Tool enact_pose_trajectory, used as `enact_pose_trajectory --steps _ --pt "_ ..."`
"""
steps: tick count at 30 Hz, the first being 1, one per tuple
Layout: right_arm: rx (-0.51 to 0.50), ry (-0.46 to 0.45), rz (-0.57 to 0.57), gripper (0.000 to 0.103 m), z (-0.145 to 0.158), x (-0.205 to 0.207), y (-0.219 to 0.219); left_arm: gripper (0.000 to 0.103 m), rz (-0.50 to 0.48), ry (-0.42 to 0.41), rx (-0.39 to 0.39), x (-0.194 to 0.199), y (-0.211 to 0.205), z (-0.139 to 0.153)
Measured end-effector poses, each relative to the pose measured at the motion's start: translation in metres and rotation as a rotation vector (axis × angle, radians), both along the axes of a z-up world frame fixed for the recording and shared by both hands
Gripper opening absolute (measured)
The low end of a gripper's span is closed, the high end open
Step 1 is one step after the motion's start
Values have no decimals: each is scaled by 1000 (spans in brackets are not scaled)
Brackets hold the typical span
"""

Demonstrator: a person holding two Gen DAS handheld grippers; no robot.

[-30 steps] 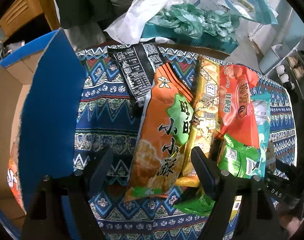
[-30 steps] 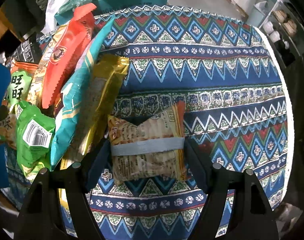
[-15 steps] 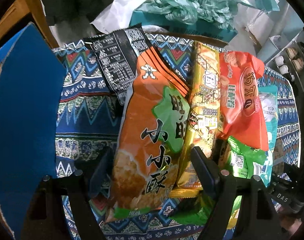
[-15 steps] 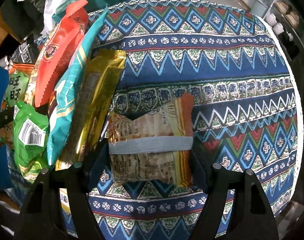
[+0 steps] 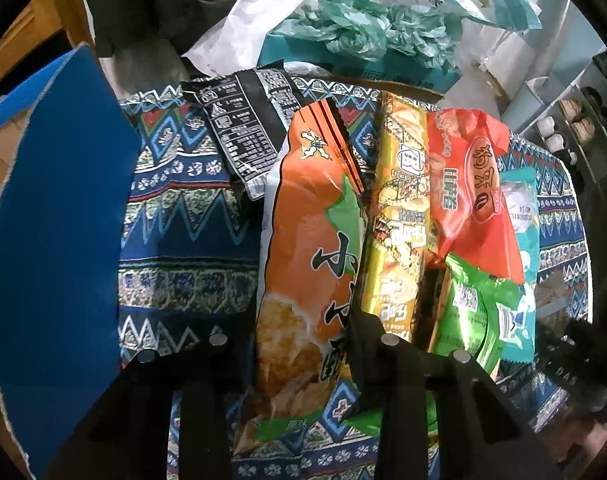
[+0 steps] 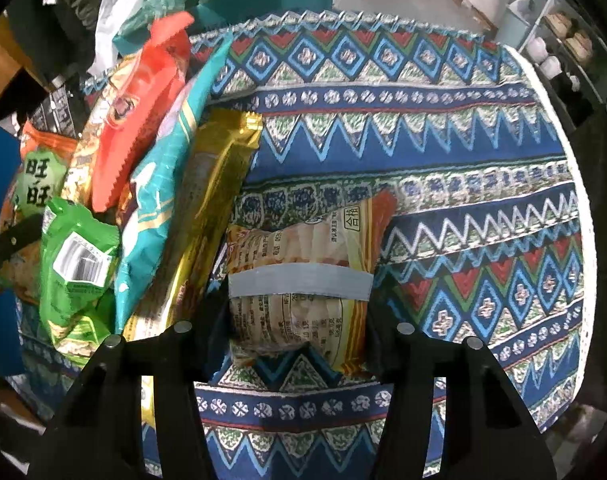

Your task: Organize snacks

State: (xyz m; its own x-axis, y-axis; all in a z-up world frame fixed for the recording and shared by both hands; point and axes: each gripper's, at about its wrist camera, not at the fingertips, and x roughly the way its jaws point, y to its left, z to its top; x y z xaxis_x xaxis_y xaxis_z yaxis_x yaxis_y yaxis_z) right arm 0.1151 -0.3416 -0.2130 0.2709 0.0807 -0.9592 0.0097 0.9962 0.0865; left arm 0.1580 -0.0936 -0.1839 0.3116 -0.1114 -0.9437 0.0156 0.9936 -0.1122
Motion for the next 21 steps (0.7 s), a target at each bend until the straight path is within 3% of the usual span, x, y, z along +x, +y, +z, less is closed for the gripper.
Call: enact_pose_trajectory --steps 21 --pt "-57 -177 -11 55 90 -21 16 36 8 -138 3 -51 13 72"
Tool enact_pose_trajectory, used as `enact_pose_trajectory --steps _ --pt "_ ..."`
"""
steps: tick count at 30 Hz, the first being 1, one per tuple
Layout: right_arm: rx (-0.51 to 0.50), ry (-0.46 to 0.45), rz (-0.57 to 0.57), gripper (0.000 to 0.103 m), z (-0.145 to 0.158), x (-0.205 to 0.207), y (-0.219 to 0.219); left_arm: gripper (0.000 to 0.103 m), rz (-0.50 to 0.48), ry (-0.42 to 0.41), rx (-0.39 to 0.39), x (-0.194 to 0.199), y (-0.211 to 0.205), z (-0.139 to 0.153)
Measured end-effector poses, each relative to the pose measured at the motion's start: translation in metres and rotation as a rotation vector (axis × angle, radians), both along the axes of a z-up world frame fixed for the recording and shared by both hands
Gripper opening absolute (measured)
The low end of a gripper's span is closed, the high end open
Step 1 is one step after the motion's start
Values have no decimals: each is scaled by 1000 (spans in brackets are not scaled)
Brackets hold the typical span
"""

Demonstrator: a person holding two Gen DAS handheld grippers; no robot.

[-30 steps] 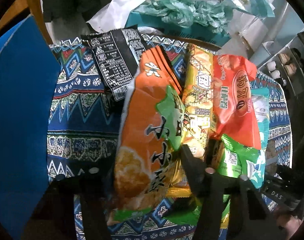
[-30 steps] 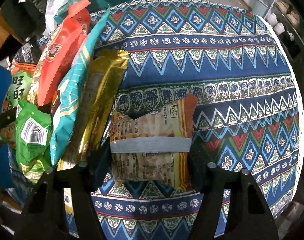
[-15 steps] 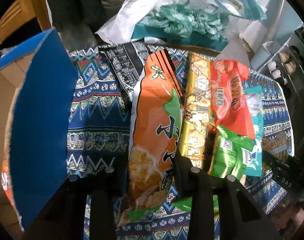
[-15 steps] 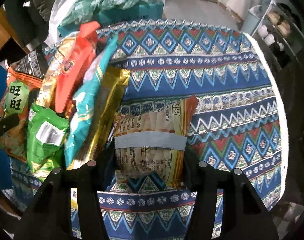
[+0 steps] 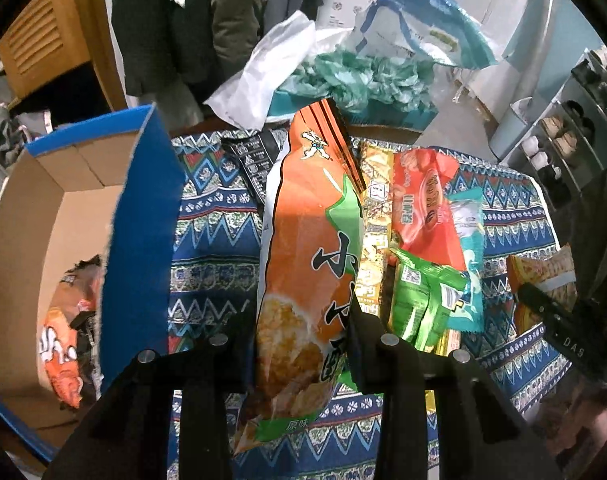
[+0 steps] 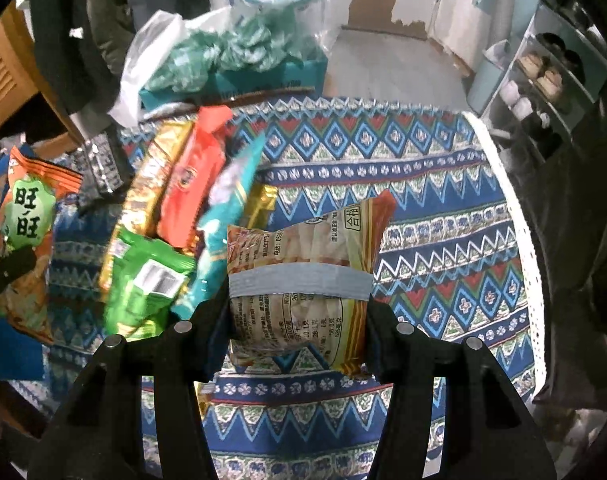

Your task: Organize snacks

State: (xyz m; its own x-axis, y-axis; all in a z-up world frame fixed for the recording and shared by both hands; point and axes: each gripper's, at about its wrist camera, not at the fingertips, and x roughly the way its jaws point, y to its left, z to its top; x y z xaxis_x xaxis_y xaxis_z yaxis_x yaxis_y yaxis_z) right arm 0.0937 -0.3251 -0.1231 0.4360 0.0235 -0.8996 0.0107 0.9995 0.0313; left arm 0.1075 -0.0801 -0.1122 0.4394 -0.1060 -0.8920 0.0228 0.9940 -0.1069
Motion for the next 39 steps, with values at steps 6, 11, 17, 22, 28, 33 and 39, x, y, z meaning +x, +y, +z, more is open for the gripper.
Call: enact_pose_trajectory --steps 6,11,17,22,28,33,39 --pt "15 -37 10 55 19 -10 10 36 -3 -30 -12 -15 2 16" --pt "28 -68 37 55 33 -17 23 36 -9 -55 -4 -26 3 27" --pt "43 -96 78 55 47 -23 45 36 10 -77 -21 -37 15 40" --pt "51 -113 118 55 56 -25 65 36 30 -97 -13 -44 28 48" --pt "64 -130 166 55 66 -23 91 36 60 -121 -6 -52 48 57" --pt "73 -141 219 55 73 -20 121 36 91 -141 -6 -58 68 63" --pt "73 -149 294 55 78 -19 160 36 140 -147 -13 -63 96 64"
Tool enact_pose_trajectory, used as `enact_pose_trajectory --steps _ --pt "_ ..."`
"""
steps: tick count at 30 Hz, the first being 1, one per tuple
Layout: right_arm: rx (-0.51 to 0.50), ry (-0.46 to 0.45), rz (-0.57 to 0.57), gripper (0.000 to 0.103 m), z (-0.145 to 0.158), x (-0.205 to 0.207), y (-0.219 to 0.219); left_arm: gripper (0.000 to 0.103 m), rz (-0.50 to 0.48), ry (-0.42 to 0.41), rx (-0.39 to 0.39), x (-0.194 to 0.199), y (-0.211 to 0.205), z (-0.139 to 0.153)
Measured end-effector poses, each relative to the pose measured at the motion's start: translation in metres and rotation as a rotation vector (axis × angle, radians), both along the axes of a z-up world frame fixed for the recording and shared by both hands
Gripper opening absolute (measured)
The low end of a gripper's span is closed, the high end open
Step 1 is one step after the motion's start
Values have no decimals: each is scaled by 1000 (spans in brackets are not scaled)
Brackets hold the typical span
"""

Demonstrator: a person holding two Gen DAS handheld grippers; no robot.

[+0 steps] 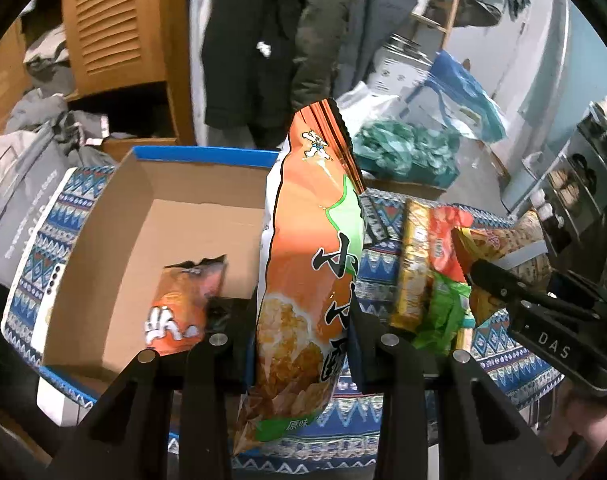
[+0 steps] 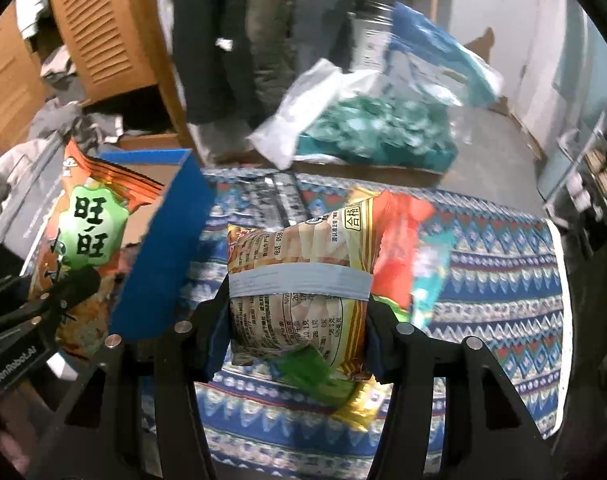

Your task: Organize snacks

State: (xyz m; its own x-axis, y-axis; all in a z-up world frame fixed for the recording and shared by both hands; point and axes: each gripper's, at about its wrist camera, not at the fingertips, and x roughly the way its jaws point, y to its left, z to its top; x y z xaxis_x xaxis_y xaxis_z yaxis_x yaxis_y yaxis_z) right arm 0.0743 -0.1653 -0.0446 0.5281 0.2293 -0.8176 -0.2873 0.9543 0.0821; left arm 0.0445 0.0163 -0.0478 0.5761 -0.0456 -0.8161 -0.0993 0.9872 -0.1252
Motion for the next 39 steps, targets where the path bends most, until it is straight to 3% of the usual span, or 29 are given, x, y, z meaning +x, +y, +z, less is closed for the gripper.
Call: enact_pose_trajectory --steps 25,39 --pt "12 28 257 55 -8 9 157 36 213 3 -11 -22 117 -14" --pt "-3 77 307 55 -27 12 196 37 257 51 -38 -21 146 -36"
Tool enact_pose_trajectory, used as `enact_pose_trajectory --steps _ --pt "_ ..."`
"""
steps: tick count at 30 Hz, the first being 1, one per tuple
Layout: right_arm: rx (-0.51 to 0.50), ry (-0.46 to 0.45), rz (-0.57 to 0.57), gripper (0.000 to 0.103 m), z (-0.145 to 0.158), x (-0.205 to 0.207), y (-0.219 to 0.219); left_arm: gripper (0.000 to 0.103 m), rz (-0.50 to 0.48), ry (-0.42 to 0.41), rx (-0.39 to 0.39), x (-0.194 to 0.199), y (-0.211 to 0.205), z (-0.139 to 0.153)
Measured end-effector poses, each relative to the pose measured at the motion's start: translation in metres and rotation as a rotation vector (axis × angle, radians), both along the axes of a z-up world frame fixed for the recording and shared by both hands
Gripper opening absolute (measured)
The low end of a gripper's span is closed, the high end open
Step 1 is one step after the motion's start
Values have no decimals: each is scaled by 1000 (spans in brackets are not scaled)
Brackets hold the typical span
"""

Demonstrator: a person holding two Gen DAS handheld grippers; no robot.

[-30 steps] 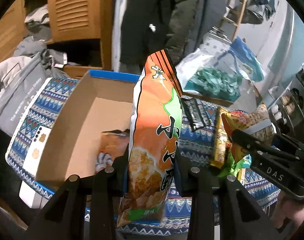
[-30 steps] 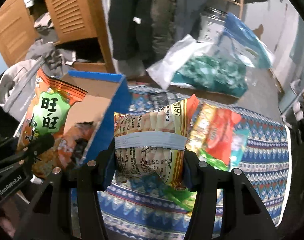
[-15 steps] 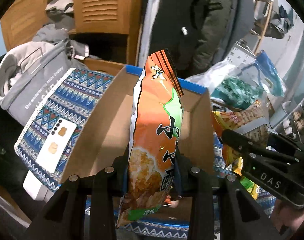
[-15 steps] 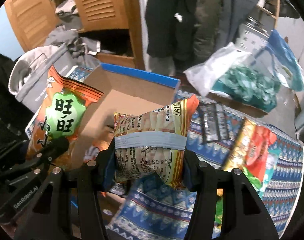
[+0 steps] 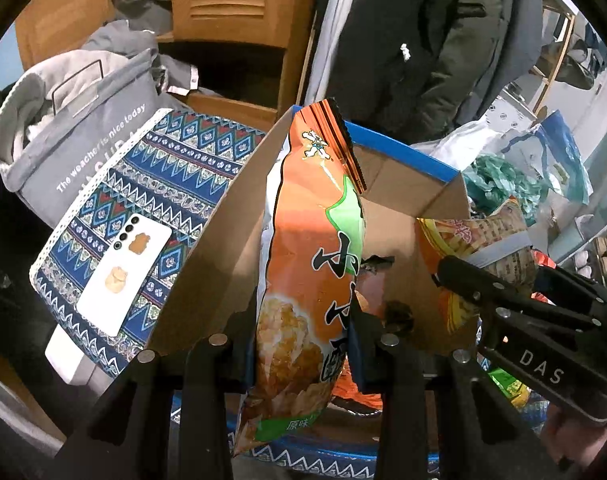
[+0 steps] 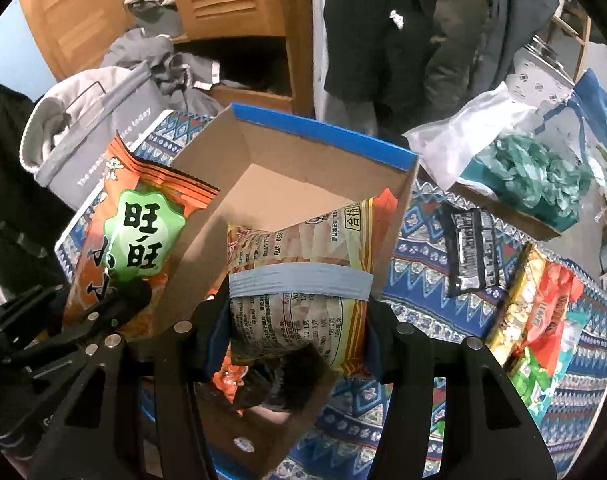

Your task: Organize snacks

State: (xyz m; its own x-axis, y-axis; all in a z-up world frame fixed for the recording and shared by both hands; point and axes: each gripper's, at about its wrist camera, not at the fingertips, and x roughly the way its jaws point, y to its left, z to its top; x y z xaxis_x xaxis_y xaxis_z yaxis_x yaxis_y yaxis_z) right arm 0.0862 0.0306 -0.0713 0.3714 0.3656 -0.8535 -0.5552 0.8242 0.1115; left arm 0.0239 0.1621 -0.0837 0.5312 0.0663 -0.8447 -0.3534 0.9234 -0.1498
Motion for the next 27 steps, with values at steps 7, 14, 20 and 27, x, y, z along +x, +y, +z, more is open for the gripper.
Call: enact_pose_trajectory --steps 7,14,20,27 --pt "-12 -16 5 70 -1 0 5 52 34 20 1 0 6 -4" --pt "-5 -30 -27 75 4 5 -3 56 45 21 2 -2 8 -2" --pt "3 -24 -50 75 6 7 -13 57 25 15 15 -1 2 2" --pt "8 -29 -76 75 9 6 -28 57 -3 12 16 2 -10 6"
